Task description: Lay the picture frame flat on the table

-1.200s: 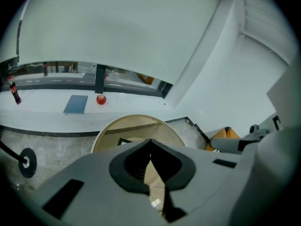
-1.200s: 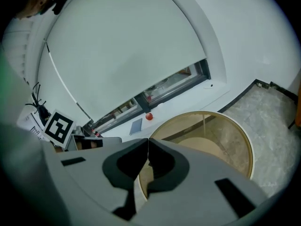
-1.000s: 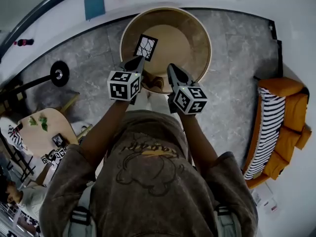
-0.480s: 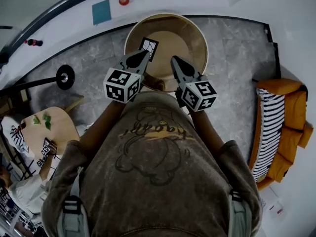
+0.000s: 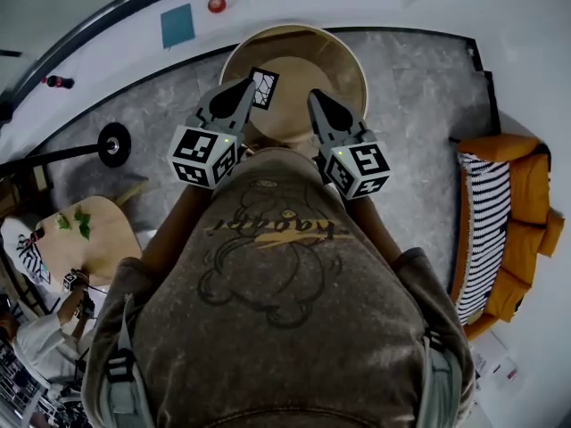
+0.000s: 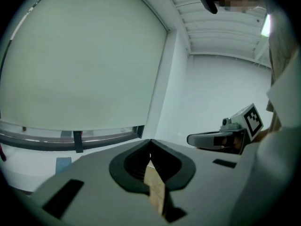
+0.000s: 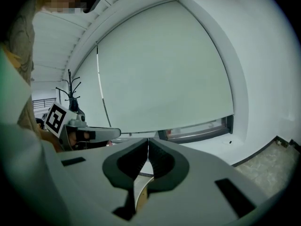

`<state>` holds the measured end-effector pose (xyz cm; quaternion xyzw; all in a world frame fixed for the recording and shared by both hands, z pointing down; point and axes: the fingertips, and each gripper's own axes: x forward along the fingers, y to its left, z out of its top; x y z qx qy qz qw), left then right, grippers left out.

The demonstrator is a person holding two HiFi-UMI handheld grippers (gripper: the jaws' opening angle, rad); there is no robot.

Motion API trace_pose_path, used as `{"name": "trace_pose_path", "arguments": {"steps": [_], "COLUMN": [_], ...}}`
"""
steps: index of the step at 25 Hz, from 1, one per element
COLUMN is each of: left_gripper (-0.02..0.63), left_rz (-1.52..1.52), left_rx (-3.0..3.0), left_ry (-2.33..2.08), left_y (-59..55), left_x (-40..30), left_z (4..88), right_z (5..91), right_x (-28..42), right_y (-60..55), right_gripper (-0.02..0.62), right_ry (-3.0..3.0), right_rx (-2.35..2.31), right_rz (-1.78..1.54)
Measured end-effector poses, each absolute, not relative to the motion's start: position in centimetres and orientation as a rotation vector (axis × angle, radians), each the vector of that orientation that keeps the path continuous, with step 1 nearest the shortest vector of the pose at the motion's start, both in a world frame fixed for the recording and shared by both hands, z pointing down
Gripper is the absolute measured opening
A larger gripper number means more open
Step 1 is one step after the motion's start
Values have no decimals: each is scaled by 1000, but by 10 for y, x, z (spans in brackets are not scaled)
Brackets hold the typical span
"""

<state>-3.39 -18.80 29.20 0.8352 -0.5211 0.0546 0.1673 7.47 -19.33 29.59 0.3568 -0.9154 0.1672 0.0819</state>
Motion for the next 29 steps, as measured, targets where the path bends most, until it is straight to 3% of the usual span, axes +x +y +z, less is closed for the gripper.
{"name": "trace_pose_path", "arguments": {"steps": [29], "left_gripper": [18], "left_rz": [214], "left_rx": [2355], "left_ry": [-1481], "left_y": [-199], "left_x": [-46], "left_z": [310], "right_z": [307], "right_x": [72], "right_y": [-210], "right_gripper": [20], "right_ry": [-2700], "right_rx": [1084], "right_rz": [545]}}
